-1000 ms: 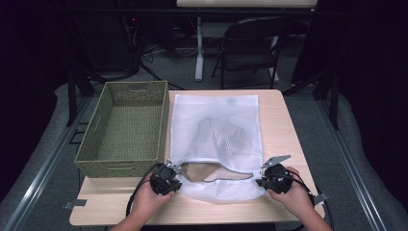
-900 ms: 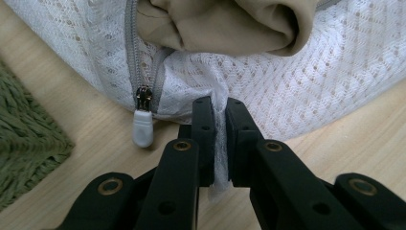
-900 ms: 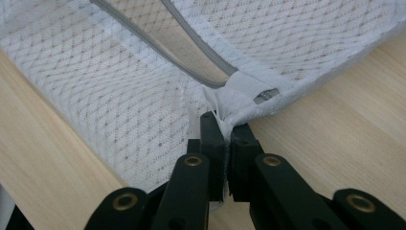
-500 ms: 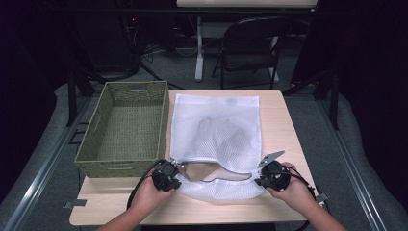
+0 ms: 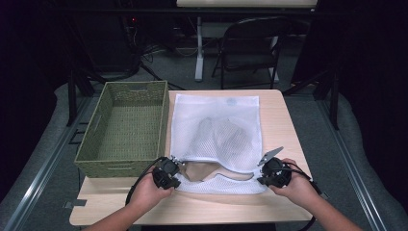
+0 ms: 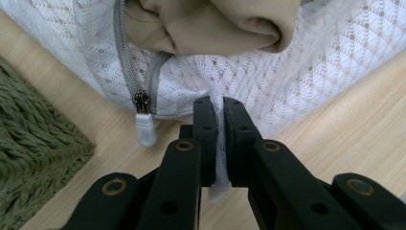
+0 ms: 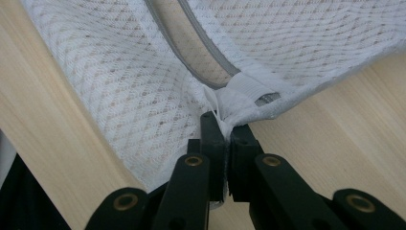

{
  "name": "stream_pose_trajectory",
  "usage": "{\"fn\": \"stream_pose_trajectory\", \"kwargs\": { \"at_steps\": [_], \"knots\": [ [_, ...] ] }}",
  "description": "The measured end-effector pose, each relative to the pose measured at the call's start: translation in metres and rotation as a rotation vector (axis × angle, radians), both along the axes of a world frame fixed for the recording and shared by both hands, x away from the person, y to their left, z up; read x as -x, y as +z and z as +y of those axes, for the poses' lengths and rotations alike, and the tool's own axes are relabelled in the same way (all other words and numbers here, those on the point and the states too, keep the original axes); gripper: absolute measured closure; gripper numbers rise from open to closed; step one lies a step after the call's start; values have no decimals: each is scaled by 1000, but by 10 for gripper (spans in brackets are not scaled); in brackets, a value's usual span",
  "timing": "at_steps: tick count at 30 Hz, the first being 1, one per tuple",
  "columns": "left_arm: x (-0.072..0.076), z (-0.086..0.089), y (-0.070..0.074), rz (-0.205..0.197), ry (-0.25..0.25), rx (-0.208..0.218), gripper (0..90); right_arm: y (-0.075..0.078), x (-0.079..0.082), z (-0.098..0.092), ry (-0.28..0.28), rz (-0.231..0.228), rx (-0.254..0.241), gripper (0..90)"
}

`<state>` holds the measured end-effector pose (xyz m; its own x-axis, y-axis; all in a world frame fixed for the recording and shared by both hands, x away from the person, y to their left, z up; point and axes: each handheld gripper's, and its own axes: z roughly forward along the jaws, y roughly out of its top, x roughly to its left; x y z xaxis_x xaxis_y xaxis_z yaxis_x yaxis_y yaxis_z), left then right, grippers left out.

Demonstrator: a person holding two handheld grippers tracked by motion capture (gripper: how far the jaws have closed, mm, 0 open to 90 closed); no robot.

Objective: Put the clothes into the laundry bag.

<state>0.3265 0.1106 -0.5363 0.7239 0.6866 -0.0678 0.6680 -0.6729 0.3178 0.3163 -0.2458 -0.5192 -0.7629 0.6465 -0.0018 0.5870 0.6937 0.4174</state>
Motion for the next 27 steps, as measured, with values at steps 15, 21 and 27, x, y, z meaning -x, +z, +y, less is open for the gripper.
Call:
{"fn": "stream_pose_trajectory", "kwargs": {
  "at_steps": [15, 21, 27],
  "knots": [
    [-7, -7, 19, 37, -51, -59, 856, 13, -5, 3, 34, 3, 58, 875],
    [-10, -8, 29, 52, -52, -61, 857, 25, -9, 5, 49, -1, 80, 876],
    [-14, -9, 42, 62, -54, -67, 859, 39, -14, 6, 62, -6, 107, 876]
  ]
}}
